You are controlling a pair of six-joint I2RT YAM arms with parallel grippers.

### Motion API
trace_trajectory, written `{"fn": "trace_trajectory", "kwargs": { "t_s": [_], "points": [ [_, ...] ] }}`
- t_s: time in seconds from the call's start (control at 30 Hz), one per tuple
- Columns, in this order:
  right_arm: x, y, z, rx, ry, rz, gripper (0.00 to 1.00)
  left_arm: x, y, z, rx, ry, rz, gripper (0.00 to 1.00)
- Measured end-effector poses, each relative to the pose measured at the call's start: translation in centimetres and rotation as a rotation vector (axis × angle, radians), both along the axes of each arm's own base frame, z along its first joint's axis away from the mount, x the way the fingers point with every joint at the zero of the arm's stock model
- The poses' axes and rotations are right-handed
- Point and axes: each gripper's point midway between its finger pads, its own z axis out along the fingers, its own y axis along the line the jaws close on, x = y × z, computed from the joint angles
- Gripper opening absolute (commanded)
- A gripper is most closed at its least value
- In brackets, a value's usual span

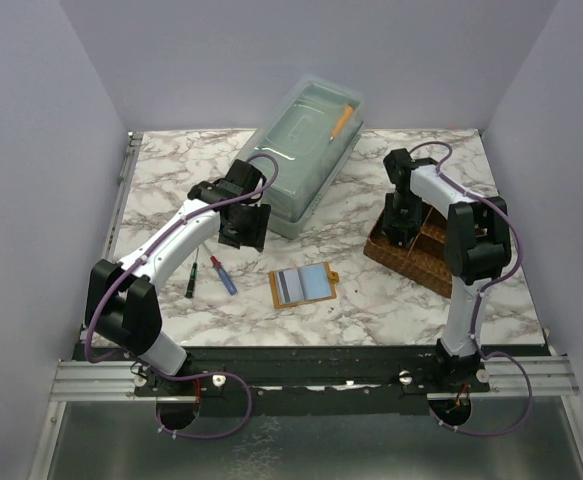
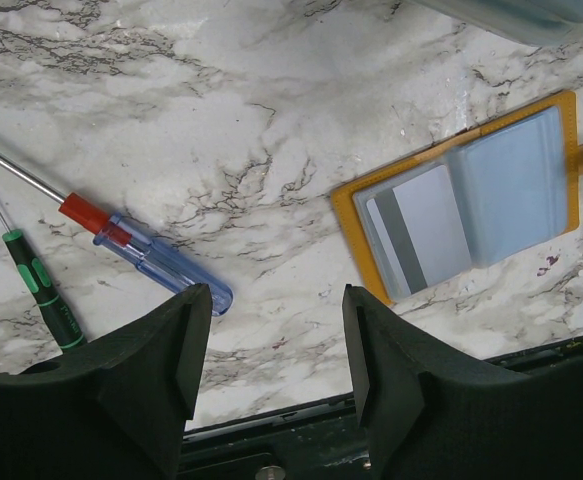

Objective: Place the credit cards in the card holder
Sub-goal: Pick up the credit card from the storage box.

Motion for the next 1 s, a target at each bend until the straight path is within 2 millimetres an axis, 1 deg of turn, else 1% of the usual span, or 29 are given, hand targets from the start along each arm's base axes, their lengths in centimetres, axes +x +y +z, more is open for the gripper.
{"fn": "trace_trajectory", "kwargs": {
  "t_s": [0.17, 0.3, 0.43, 0.67, 1.0],
  "points": [
    [-0.73, 0.39, 0.15, -0.005, -0.006, 0.02, 0.52, -0.03, 0.02, 0.0, 0.001, 0.0, -0.002, 0.61],
    [-0.82, 0.84, 0.26, -0.01, -0.022, 0.042, 0.54, -0.04, 0.03, 0.02, 0.0, -0.001, -0.002, 0.61],
    [-1.06, 0.76, -0.03, -0.031, -0.021, 0.046, 0.54, -0.04, 0.05, 0.09, 0.0, -0.003, -0.002, 0.61],
    [-0.92, 0.14, -0.13, -0.087, -0.039, 0.03, 0.53, -0.05, 0.05, 0.08, 0.0, -0.003, -0.002, 0.61],
    [-0.67, 0.47, -0.42, -0.067, -0.072, 0.02, 0.57, -0.24, 0.15, -0.14, 0.002, 0.003, -0.002, 0.61]
  ]
}}
